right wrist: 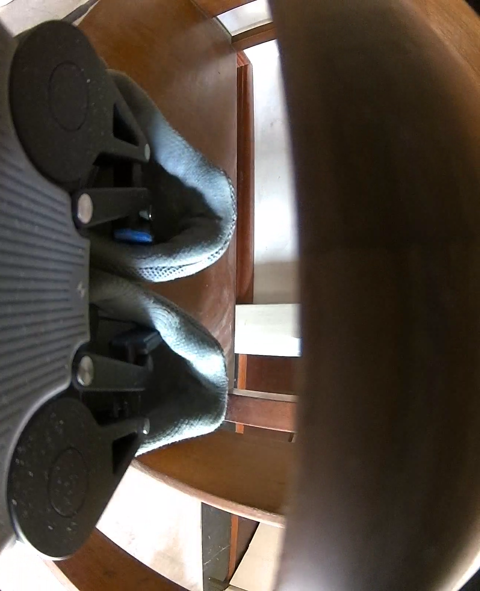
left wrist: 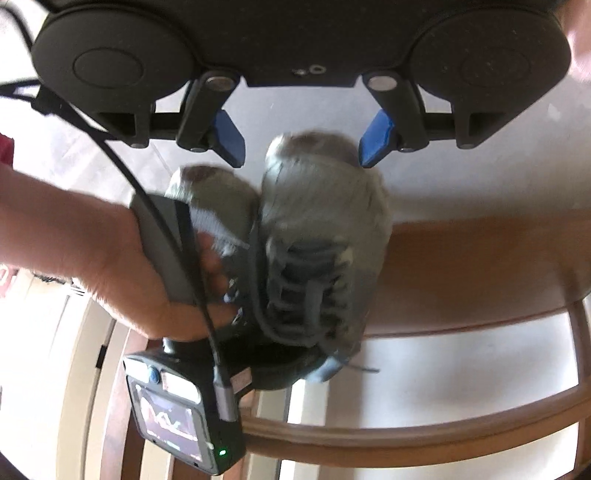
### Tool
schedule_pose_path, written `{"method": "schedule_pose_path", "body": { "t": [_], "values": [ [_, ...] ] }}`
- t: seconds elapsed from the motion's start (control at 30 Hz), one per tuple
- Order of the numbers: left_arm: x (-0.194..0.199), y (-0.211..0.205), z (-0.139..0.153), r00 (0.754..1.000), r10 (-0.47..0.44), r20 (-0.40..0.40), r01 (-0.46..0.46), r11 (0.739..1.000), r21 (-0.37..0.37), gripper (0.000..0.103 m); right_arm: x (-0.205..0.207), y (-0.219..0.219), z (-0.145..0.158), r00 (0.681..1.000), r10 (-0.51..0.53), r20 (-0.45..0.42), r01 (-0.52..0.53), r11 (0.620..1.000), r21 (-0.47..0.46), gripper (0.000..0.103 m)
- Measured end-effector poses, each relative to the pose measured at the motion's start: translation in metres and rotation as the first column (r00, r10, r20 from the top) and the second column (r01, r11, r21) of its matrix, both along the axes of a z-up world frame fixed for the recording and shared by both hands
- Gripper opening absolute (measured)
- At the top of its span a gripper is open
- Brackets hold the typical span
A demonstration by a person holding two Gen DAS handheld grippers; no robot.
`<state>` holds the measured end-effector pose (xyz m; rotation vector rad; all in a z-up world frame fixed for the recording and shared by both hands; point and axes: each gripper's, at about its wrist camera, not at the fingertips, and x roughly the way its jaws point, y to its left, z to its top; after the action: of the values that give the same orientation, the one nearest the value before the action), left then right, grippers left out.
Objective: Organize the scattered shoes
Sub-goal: 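Lower the sneakers onto the shelf's bottom board and open the right gripper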
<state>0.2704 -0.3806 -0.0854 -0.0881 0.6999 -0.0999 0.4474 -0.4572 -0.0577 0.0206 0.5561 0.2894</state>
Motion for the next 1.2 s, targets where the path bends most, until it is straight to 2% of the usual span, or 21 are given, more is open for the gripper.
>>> {"method": "schedule_pose_path", "body": {
  "t": [0.03, 0.1, 0.17, 0.23, 0.33, 0.43, 0.53, 0.6, 0.7, 0.77, 0.83, 0.93, 1.2],
  "values": [
    [0.003, 0.003, -0.001, 1.000, 0.014, 0.001, -0.014, 1.000, -0.004, 0.069, 0.000, 0.000, 0.000, 1.000, -0.001, 0.000, 0.001, 1.000, -0.003, 0.052],
    [0.009, 0.006, -0.002, 0.999, 0.030, 0.014, -0.030, 1.000, -0.004, 0.071, -0.001, 0.001, 0.001, 1.000, 0.001, 0.001, -0.001, 1.000, -0.012, 0.055],
    [0.016, 0.008, 0.001, 1.000, 0.026, 0.007, -0.026, 1.000, -0.010, 0.074, -0.005, 0.002, 0.003, 1.000, 0.010, 0.009, -0.010, 1.000, -0.020, 0.067],
    [0.016, 0.008, 0.001, 1.000, 0.020, 0.006, -0.020, 1.000, -0.007, 0.074, -0.010, -0.002, 0.007, 0.999, -0.001, 0.053, 0.002, 1.000, -0.026, 0.088],
    [0.003, 0.011, 0.003, 0.999, 0.035, 0.018, -0.035, 0.999, -0.016, 0.072, -0.009, -0.008, 0.005, 0.998, -0.006, 0.064, 0.008, 0.999, -0.032, 0.088],
    [-0.031, 0.017, 0.005, 0.996, 0.085, 0.018, -0.084, 0.995, -0.061, 0.072, -0.008, -0.013, 0.000, 0.998, -0.026, 0.061, 0.027, 0.999, -0.021, 0.087],
    [-0.052, 0.020, -0.003, 0.990, 0.139, -0.019, -0.140, 0.988, -0.060, 0.072, -0.013, -0.012, -0.003, 0.995, -0.032, 0.098, 0.034, 0.999, -0.020, 0.088],
    [-0.050, 0.019, -0.005, 0.986, 0.161, -0.030, -0.162, 0.987, -0.017, 0.072, -0.015, -0.010, -0.003, 0.993, -0.033, 0.115, 0.037, 0.999, -0.030, 0.088],
    [-0.044, 0.020, 0.000, 0.983, 0.182, -0.006, -0.182, 0.983, -0.012, 0.072, -0.012, -0.011, -0.003, 0.993, -0.043, 0.106, 0.046, 0.999, -0.026, 0.088],
    [-0.039, 0.015, 0.004, 0.982, 0.184, 0.045, -0.187, 0.979, 0.077, 0.074, -0.009, -0.010, -0.003, 0.995, -0.043, 0.095, 0.046, 0.998, -0.029, 0.089],
    [-0.027, 0.014, 0.002, 0.988, 0.149, 0.038, -0.152, 0.985, 0.086, 0.073, -0.006, -0.009, -0.004, 0.995, -0.044, 0.090, 0.046, 0.999, -0.027, 0.089],
    [-0.023, 0.013, 0.002, 0.986, 0.149, 0.069, -0.156, 0.982, 0.106, 0.073, -0.002, -0.009, -0.006, 0.995, -0.039, 0.095, 0.040, 0.999, -0.011, 0.089],
    [0.006, 0.011, 0.008, 0.991, 0.110, 0.075, -0.117, 0.988, 0.099, 0.072, -0.034, -0.013, 0.008, 0.985, 0.028, 0.168, -0.024, 0.999, -0.026, 0.089]
  ]
}}
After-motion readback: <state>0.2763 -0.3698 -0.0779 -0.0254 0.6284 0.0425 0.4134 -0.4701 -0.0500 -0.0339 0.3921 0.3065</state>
